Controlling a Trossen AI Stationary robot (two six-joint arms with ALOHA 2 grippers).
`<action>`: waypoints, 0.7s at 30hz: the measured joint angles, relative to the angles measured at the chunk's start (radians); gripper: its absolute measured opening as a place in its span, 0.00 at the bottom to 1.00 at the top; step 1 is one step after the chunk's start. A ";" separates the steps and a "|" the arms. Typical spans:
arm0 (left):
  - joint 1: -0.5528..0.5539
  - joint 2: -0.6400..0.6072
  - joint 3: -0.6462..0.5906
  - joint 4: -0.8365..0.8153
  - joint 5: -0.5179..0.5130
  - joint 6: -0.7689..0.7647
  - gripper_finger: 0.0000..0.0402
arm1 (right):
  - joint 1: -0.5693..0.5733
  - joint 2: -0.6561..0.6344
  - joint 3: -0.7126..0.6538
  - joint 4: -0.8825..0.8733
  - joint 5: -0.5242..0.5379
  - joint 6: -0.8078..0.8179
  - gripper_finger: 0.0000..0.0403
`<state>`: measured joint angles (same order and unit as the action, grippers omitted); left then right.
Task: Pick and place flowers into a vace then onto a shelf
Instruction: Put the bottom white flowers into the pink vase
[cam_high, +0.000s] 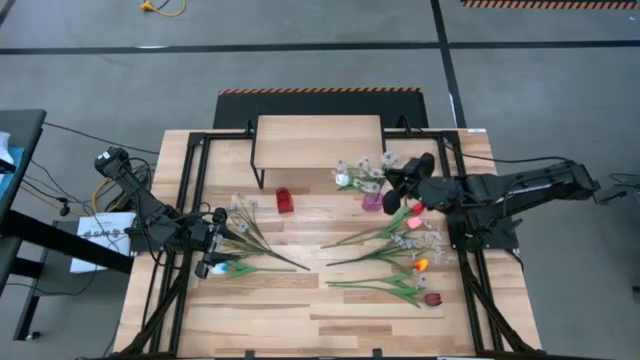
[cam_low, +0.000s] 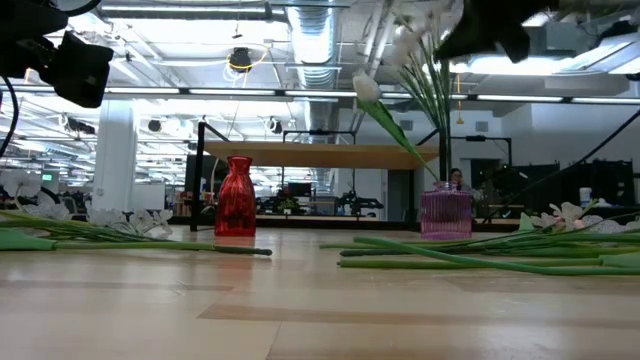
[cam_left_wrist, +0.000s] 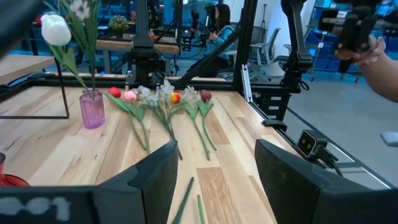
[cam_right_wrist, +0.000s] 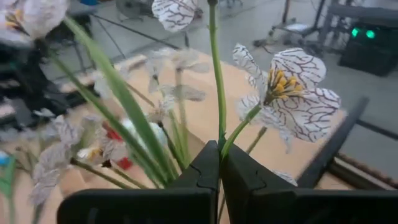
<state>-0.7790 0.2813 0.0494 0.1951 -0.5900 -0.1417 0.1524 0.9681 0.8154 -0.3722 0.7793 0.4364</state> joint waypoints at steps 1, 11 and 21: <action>0.000 0.000 0.000 0.000 0.000 0.000 0.51 | -0.001 0.002 -0.017 0.001 0.008 0.017 0.00; 0.000 0.000 0.000 -0.002 0.002 0.000 0.51 | -0.002 -0.001 -0.108 0.024 0.039 0.123 0.00; 0.000 0.000 0.000 -0.002 0.003 0.000 0.51 | -0.002 0.000 -0.117 0.012 0.060 0.142 0.01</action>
<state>-0.7788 0.2814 0.0494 0.1936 -0.5873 -0.1421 0.1499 0.9676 0.6979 -0.3603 0.8398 0.5779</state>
